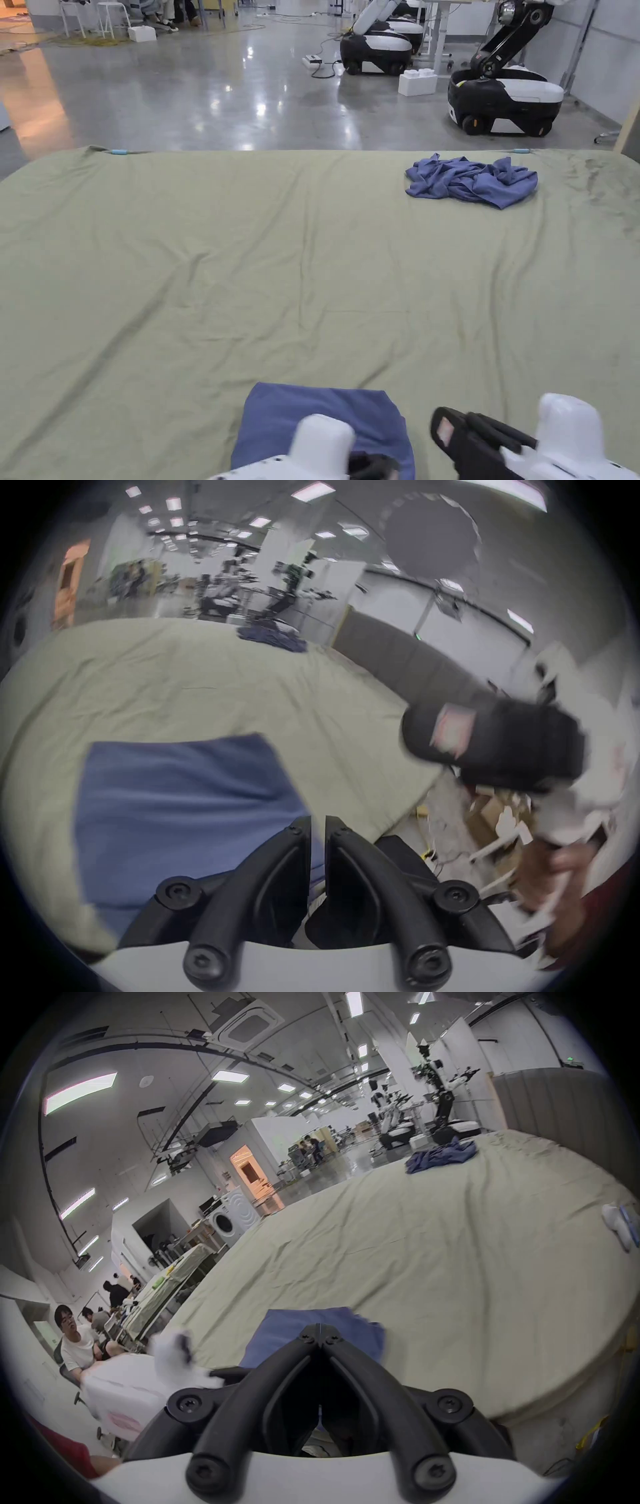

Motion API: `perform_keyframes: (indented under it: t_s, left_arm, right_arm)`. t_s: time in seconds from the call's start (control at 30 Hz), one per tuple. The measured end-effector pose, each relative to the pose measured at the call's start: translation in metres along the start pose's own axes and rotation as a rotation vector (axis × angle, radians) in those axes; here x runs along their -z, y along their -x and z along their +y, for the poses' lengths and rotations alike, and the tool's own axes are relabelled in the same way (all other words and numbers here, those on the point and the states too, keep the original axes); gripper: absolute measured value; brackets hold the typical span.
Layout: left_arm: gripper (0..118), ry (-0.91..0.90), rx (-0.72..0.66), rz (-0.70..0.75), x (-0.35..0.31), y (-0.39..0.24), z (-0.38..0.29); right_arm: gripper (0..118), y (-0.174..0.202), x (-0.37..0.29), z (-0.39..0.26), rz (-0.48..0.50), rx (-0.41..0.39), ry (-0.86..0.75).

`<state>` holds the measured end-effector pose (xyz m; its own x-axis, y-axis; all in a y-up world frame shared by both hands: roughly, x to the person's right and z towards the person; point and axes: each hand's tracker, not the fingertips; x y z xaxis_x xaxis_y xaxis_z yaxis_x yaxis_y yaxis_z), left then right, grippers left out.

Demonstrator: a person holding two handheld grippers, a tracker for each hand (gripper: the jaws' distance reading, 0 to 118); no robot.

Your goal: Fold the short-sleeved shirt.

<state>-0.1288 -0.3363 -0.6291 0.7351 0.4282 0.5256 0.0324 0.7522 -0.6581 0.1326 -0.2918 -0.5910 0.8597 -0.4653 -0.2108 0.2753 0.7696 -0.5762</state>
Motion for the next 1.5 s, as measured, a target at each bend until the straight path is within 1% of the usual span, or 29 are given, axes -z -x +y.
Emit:
perform_keyframes:
  t_s: [0.03, 0.07, 0.13, 0.17, 0.23, 0.27, 0.3, 0.33, 0.4, 0.5, 0.57, 0.6, 0.63, 0.67, 0.7, 0.73, 0.77, 0.8, 0.87, 0.97, 1.03, 1.13, 1.23, 1.3, 1.33, 1.37, 1.4, 1.43, 1.5]
  left_arm:
    - [9, -0.01, -0.052, 0.021, -0.015, 0.015, 0.004]
    - [22, -0.019, -0.113, 0.047, -0.031, 0.033, 0.01]
    - [78, -0.026, -0.245, 0.06, -0.054, 0.067, 0.023]
    - [93, -0.039, -0.29, 0.079, -0.063, 0.083, 0.03]
    - [93, -0.096, -0.302, 0.104, -0.074, 0.107, 0.037]
    - [93, -0.076, -0.294, 0.165, -0.072, 0.118, 0.042]
    - [93, -0.026, -0.265, 0.217, -0.063, 0.123, 0.048]
    - [93, 0.015, -0.248, 0.219, -0.054, 0.133, 0.049]
    - [93, 0.148, -0.366, 0.199, -0.031, 0.156, 0.045]
    - [93, 0.244, -0.536, 0.032, 0.004, 0.172, 0.029]
    - [93, 0.258, -0.561, 0.015, 0.013, 0.171, 0.022]
    - [88, 0.239, -0.56, -0.012, 0.014, 0.17, 0.022]
    - [72, 0.218, -0.561, -0.077, 0.014, 0.171, 0.02]
    - [66, 0.216, -0.61, -0.164, 0.018, 0.173, 0.018]
    - [61, 0.238, -0.671, -0.182, 0.018, 0.169, 0.015]
    - [56, 0.261, -0.603, -0.06, 0.014, 0.168, 0.017]
    - [39, 0.298, -0.494, -0.027, 0.014, 0.166, 0.023]
    - [38, 0.304, -0.47, -0.088, 0.012, 0.167, 0.025]
    - [37, 0.288, -0.527, -0.1, 0.005, 0.168, 0.03]
    - [35, 0.302, -0.508, -0.127, 0.004, 0.175, 0.037]
    - [35, 0.306, -0.538, -0.16, -0.004, 0.187, 0.04]
    - [35, 0.292, -0.537, -0.182, -0.045, 0.221, 0.056]
    - [34, 0.281, -0.554, -0.163, -0.119, 0.282, 0.08]
    - [34, 0.258, -0.504, -0.02, -0.183, 0.33, 0.099]
    - [34, 0.291, -0.514, -0.012, -0.209, 0.355, 0.104]
    - [34, 0.284, -0.508, 0.071, -0.24, 0.376, 0.11]
    - [34, 0.299, -0.528, 0.155, -0.267, 0.401, 0.112]
    - [34, 0.32, -0.584, 0.175, -0.287, 0.425, 0.11]
    - [34, 0.314, -0.626, 0.292, -0.326, 0.463, 0.11]
  right_arm:
    - [1, 0.003, 0.013, -0.004, 0.011, -0.001, 0.016]
    - [1, 0.005, 0.03, -0.011, 0.011, -0.011, 0.032]
    - [1, 0.007, 0.06, -0.027, -0.039, 0.011, 0.122]
    - [1, 0.005, 0.076, -0.039, -0.064, 0.008, 0.155]
    - [1, -0.004, 0.104, -0.067, -0.174, 0.008, 0.235]
    - [1, -0.013, 0.114, -0.082, -0.153, 0.041, 0.279]
    - [1, -0.021, 0.112, -0.09, -0.115, 0.1, 0.234]
    - [1, -0.025, 0.104, -0.091, -0.087, 0.13, 0.145]
    - [1, -0.026, 0.102, -0.082, -0.087, 0.107, 0.195]
    - [1, -0.02, 0.101, -0.081, -0.09, 0.049, 0.202]
    - [1, -0.021, 0.1, -0.082, -0.091, 0.031, 0.199]
    - [1, -0.02, 0.101, -0.083, -0.091, 0.033, 0.198]
    - [1, -0.02, 0.101, -0.083, -0.091, 0.036, 0.198]
    - [1, -0.021, 0.101, -0.082, -0.09, 0.04, 0.199]
    - [1, -0.022, 0.101, -0.081, -0.09, 0.039, 0.201]
    - [1, -0.02, 0.101, -0.08, -0.088, 0.034, 0.205]
    - [1, -0.019, 0.101, -0.079, -0.085, 0.029, 0.209]
    - [1, -0.018, 0.102, -0.077, -0.089, 0.021, 0.213]
    - [1, -0.014, 0.102, -0.076, -0.094, 0.003, 0.218]
    - [1, -0.008, 0.095, -0.066, -0.091, 0.001, 0.218]
    - [1, 0.003, 0.084, -0.054, -0.007, -0.007, 0.173]
    - [1, 0.026, 0.062, -0.033, 0.053, -0.05, 0.113]
    - [1, 0.043, 0.056, -0.025, 0.055, -0.087, 0.139]
    - [1, 0.053, 0.062, -0.03, 0.055, -0.101, 0.168]
    - [1, 0.057, 0.065, -0.033, 0.063, -0.1, 0.182]
    - [1, 0.062, 0.069, -0.038, 0.07, -0.095, 0.199]
    - [1, 0.068, 0.075, -0.043, 0.073, -0.094, 0.209]
    - [1, 0.073, 0.08, -0.047, 0.08, -0.091, 0.223]
    - [1, 0.083, 0.092, -0.054, 0.105, -0.07, 0.26]
